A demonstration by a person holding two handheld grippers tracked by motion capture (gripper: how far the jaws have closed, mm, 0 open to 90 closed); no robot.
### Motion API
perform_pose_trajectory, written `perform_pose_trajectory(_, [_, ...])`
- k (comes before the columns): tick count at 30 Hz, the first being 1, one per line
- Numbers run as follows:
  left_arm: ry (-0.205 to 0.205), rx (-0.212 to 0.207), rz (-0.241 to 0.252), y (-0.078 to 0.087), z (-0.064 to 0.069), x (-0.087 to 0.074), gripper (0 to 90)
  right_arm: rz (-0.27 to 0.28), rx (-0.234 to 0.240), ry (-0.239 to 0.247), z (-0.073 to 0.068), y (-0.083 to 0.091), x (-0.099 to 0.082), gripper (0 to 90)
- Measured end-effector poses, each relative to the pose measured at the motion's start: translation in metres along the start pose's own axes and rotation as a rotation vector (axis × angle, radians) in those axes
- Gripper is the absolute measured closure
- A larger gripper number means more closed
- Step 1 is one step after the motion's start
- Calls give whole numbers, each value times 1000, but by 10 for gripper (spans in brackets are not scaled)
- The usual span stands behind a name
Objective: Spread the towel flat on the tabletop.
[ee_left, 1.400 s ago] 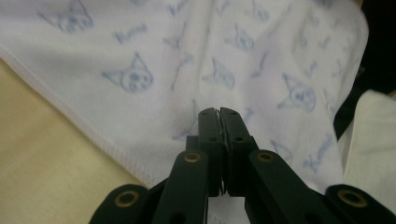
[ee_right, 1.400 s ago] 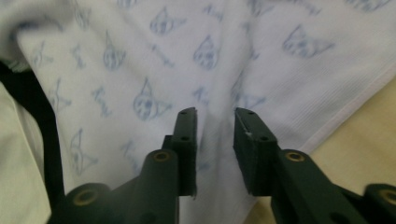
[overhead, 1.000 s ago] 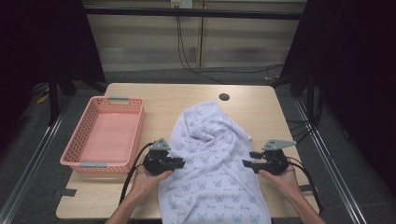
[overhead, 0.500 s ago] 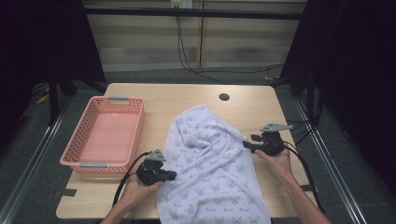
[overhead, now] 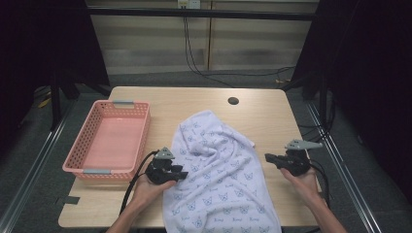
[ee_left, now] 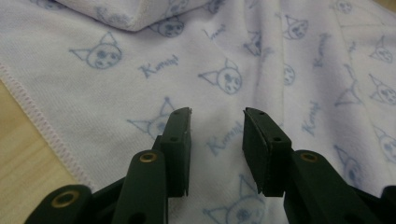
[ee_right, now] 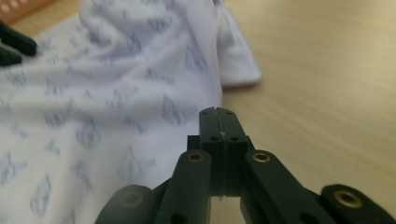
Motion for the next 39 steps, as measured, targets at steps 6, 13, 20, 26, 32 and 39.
perform_pose_trajectory(6, [18,-3,23,-7,-8,9,611,-25,15,31,5,-27,13,605])
perform_pose_trajectory(13, [42,35,48,-16,-24,17,618,-24,22,54,0,-81,44,569])
perform_pose_trajectory(20, [25,29,26,-1,-17,3,637,-3,18,81,-18,-52,38,883])
perform_pose_trajectory(26, [9,-36,-19,16,6,-16,632,-45,47,26,-25,20,-12,883])
perform_pose_trajectory(32, [-32,-167,-101,22,54,-30,633,-163,63,12,-45,51,-57,877])
perform_pose_trajectory(39, [-32,-133,-34,24,45,-16,644,-55,78,45,-42,53,-37,645])
Point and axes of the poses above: each handheld gripper's, and its own axes: y roughly backward along the jaws, x roughly out of its top, z roughly to its right, the point moved 3 cm from there along -y, roughly forward along the jaws, and after that the axes turned 2 degrees about z, right-handed, at the moved point
